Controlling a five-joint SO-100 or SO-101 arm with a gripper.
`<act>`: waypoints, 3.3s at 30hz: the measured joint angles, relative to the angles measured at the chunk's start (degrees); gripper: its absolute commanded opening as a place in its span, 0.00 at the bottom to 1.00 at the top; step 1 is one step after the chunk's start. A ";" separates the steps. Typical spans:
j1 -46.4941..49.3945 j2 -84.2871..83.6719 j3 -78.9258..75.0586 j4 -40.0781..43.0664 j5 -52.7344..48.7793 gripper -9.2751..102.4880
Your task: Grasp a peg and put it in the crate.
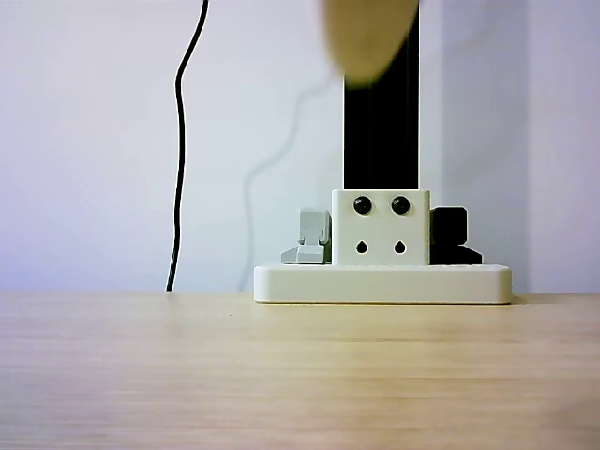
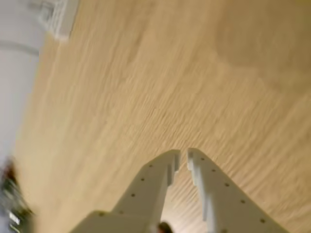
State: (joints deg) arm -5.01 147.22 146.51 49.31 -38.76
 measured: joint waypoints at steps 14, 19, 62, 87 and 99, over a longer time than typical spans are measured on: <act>-26.37 -24.79 -29.00 2.20 -42.01 0.08; -42.80 -25.84 -29.09 6.24 -42.63 0.08; -56.78 -59.59 -24.52 -21.80 -34.37 0.26; -56.78 -60.29 -24.52 -22.50 -34.45 0.09; -56.78 -60.29 -24.52 -22.50 -34.37 0.08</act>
State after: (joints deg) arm -61.79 86.92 121.99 26.81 -73.12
